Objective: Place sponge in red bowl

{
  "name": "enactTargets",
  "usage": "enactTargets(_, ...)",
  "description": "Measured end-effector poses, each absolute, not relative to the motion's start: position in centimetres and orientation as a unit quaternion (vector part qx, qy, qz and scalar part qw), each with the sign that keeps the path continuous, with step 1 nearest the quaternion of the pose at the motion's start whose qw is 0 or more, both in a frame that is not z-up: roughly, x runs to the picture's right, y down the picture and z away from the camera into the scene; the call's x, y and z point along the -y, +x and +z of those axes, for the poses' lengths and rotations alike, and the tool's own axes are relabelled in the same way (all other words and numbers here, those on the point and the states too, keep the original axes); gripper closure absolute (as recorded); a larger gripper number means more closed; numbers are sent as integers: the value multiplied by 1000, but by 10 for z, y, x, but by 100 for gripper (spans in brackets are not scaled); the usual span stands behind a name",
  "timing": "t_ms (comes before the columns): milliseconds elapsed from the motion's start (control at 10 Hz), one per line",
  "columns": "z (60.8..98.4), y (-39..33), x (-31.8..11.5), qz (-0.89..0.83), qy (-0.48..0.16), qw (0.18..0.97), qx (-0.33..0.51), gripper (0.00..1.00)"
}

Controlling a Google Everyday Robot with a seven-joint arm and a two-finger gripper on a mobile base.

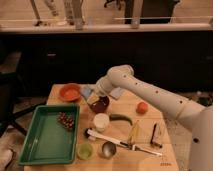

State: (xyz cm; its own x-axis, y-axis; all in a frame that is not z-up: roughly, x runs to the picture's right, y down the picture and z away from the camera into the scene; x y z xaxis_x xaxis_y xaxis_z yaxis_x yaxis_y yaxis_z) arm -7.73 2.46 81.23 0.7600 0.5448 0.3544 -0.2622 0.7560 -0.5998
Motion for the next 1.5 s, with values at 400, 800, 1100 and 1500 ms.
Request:
enactTargets(400, 831, -84, -8, 205, -263, 898, 288, 100)
enactTargets(800, 848, -107, -1, 169, -274, 895, 309, 100)
enactTargets(1100, 868, -130, 9, 146, -281, 892, 322, 100)
enactTargets(1500, 889, -149, 21, 140, -277, 892, 329, 100)
